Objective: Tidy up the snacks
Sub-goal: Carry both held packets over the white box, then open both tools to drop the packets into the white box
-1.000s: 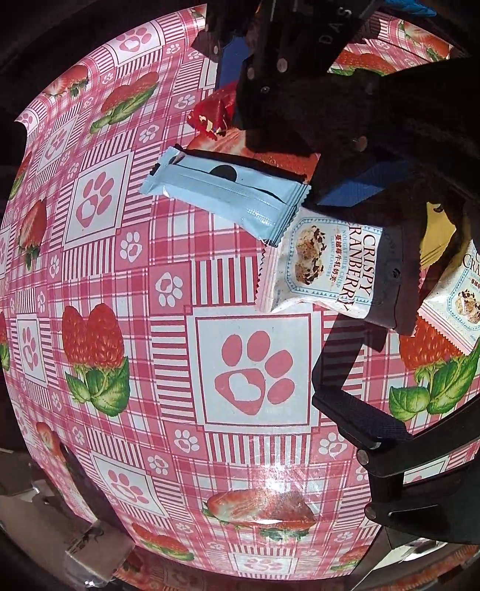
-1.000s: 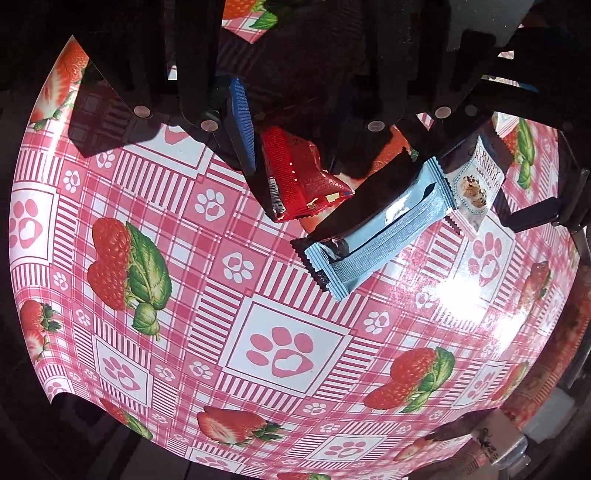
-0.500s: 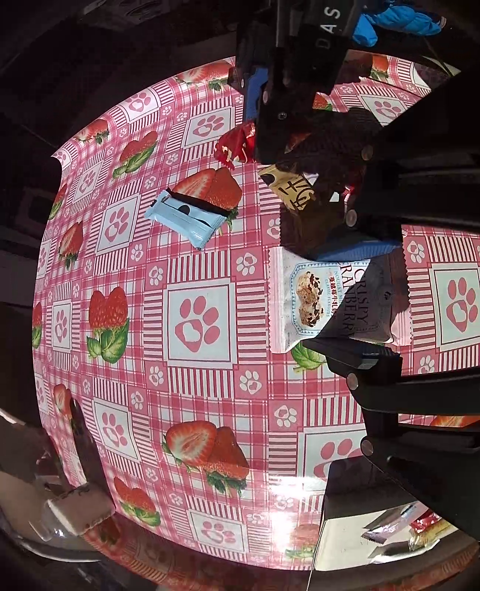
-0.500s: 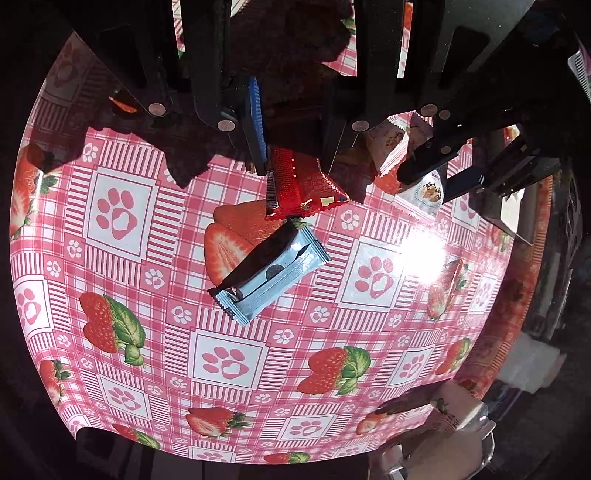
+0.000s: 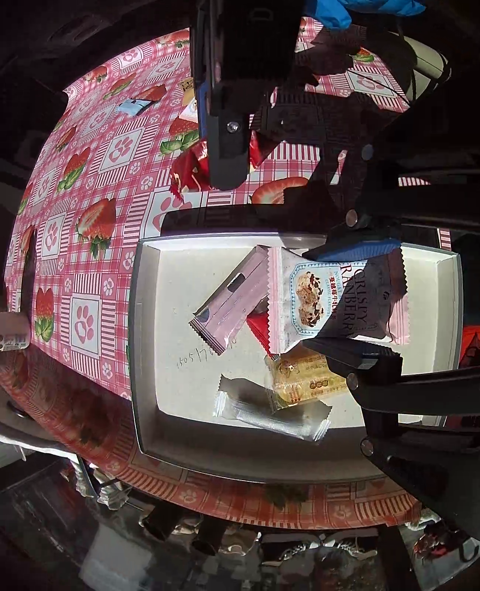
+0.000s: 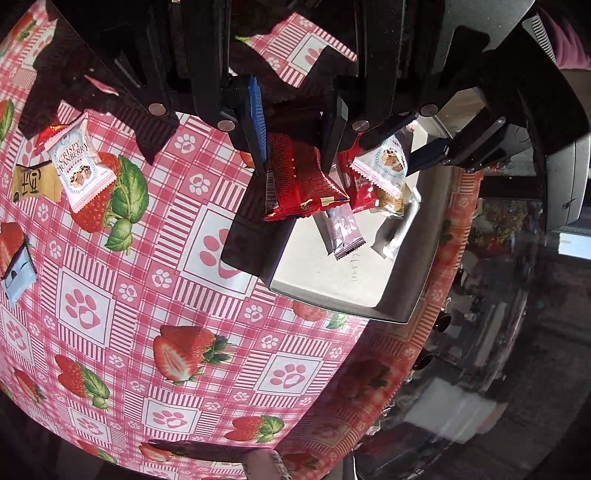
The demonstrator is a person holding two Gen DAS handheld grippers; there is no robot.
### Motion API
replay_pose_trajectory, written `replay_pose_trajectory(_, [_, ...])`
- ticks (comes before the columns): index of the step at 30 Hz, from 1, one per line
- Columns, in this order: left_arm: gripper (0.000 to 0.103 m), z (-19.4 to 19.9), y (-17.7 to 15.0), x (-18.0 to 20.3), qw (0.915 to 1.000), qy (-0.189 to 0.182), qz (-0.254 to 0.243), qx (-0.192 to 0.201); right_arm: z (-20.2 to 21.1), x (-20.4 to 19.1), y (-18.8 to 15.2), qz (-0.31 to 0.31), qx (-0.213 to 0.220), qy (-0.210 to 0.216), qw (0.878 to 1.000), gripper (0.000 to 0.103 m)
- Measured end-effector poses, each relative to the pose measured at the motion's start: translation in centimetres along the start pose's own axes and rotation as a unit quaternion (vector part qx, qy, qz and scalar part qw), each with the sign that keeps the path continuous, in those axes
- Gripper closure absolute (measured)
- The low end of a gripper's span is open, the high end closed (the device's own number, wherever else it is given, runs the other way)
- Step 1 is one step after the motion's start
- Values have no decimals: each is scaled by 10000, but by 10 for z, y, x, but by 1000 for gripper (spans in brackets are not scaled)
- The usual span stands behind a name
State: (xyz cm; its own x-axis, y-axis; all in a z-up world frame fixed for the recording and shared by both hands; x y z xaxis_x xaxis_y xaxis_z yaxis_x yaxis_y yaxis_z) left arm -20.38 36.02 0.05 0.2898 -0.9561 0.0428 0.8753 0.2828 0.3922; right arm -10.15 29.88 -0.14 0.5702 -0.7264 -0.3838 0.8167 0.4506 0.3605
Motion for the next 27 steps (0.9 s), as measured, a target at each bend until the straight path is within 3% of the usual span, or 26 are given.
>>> replay_pose_trajectory(6, [62,-5,-17,-49,9989,206,403,-118,-40,-56,-8,366,-355,29,9987,76])
replay_pose_trajectory(17, [59,-15,-35,-55,9984,94,446,-345,-59,-60,-11,395,-667,-294,9966,75])
replay_pose_trajectory(20, [36,-13,-35,-53,9985,93,445,-295,-62,-59,-13,284,-730,-294,9965,73])
replay_pose_trajectory(21, [24,-10,-34,-52,9987,125,434,-216,-62,-59,-14,245,-732,-286,9966,67])
replay_pose_trajectory(23, [22,-5,-29,-51,9987,62,503,-51,-58,-56,-14,149,-689,-258,9972,6])
replay_pose_trajectory(24, [21,-3,-27,-51,9984,27,570,-14,-54,-53,-13,86,-639,-255,9976,1])
replay_pose_trajectory(27, [21,-4,-24,-46,9972,-86,686,-277,-45,-39,-15,-197,-596,-212,9978,1])
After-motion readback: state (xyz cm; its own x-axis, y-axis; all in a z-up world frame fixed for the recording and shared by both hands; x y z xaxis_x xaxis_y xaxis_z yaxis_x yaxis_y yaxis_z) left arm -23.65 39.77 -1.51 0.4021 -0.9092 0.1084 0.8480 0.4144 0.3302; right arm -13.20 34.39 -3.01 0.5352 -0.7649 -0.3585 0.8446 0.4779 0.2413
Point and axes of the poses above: each gripper's, at about its wrist camera, not at the fingertips, and z roughly against the way its jaws point, x to its right, y to its top, the point moved 8 cm from there along -z, roughly the way its jaws point, and after that the axes turned 15 degrees about x, right-handed, at the moved point
